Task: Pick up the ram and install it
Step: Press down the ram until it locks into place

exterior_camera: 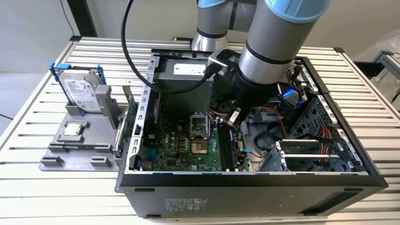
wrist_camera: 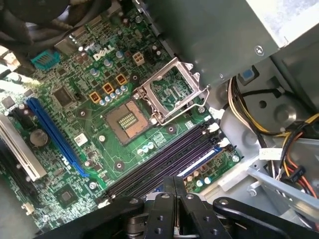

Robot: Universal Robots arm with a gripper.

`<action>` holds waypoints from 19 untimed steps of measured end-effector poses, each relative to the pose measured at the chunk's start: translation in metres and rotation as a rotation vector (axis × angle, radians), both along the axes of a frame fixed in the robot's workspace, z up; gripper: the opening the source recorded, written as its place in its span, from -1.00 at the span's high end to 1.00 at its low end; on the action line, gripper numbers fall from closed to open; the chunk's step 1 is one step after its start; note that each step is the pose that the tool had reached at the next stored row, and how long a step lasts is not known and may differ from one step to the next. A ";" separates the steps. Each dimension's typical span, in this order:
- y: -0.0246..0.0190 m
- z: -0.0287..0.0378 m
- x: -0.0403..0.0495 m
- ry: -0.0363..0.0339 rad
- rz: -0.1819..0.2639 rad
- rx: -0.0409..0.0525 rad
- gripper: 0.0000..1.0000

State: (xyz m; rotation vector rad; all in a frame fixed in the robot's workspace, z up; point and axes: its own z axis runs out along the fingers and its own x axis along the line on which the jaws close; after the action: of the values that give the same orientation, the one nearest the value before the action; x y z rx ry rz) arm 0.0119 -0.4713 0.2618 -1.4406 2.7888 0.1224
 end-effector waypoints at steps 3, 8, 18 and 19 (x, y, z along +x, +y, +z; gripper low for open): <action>-0.0001 0.0001 0.0000 -0.0136 0.033 0.0004 1.00; -0.0001 0.0002 0.0000 -0.0385 0.090 0.0006 1.00; -0.0001 0.0002 0.0000 -0.0504 0.219 0.0029 1.00; -0.0001 0.0003 -0.0001 -0.0503 0.234 0.0032 1.00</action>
State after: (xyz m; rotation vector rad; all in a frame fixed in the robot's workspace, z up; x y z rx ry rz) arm 0.0119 -0.4714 0.2621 -1.7385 2.5703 0.0888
